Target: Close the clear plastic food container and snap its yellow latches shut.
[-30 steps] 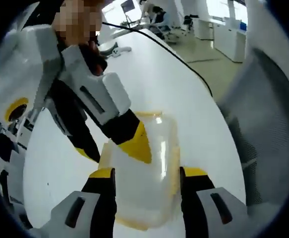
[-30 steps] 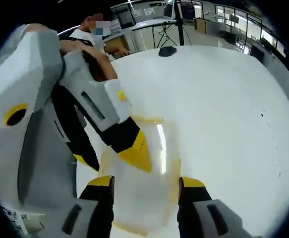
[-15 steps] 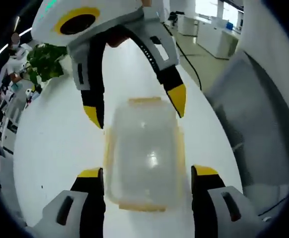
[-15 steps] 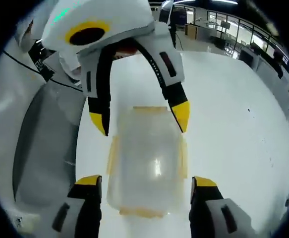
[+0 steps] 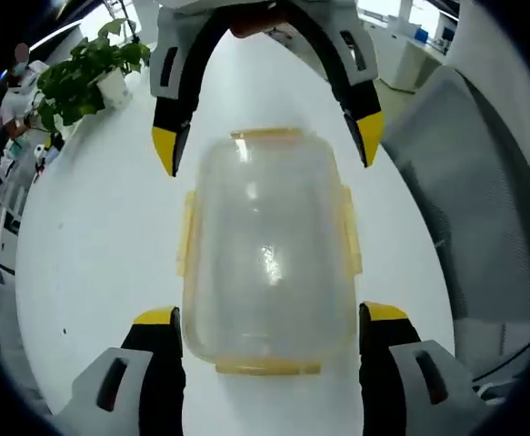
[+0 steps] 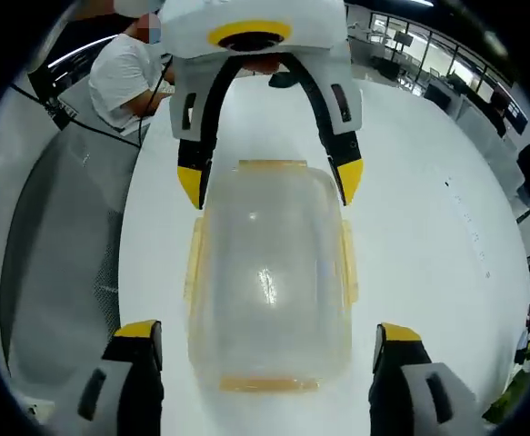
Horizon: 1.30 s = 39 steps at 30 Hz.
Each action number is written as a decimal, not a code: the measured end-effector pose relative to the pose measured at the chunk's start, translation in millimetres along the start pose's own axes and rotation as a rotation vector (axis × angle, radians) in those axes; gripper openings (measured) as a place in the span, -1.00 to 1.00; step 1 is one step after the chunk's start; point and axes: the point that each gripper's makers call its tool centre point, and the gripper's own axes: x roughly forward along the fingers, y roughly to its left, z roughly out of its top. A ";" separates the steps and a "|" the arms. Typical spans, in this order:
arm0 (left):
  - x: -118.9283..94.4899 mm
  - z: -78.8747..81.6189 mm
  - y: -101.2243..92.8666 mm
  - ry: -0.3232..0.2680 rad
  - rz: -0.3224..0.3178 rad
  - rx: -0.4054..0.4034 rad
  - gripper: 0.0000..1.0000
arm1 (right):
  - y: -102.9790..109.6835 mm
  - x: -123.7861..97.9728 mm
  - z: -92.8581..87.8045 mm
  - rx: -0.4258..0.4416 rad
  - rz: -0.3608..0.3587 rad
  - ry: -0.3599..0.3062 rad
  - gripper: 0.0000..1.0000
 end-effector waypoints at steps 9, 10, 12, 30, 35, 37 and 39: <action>-1.7 -2.6 -6.1 -0.007 0.017 -0.043 0.53 | 3.3 4.7 2.0 -0.039 0.032 0.013 0.49; -2.2 -3.3 -6.9 -0.012 0.019 -0.053 0.53 | 3.5 4.8 2.9 -0.047 0.036 0.010 0.49; -3.4 -6.6 -8.8 -0.019 0.025 -0.068 0.53 | 4.0 6.0 5.7 -0.066 0.044 0.006 0.48; -27.8 -65.6 -16.2 -0.003 0.057 -0.163 0.53 | 3.1 30.9 66.7 -0.165 0.082 -0.022 0.49; -39.2 -92.3 -16.1 -0.004 0.069 -0.190 0.53 | 0.8 41.8 93.5 -0.189 0.096 -0.034 0.49; -41.7 -98.1 -16.7 -0.006 0.071 -0.196 0.53 | 0.8 46.3 104.0 -0.202 0.098 -0.022 0.49; -45.7 -108.5 -16.8 0.002 0.074 -0.203 0.53 | 0.1 50.3 112.7 -0.206 0.101 -0.021 0.49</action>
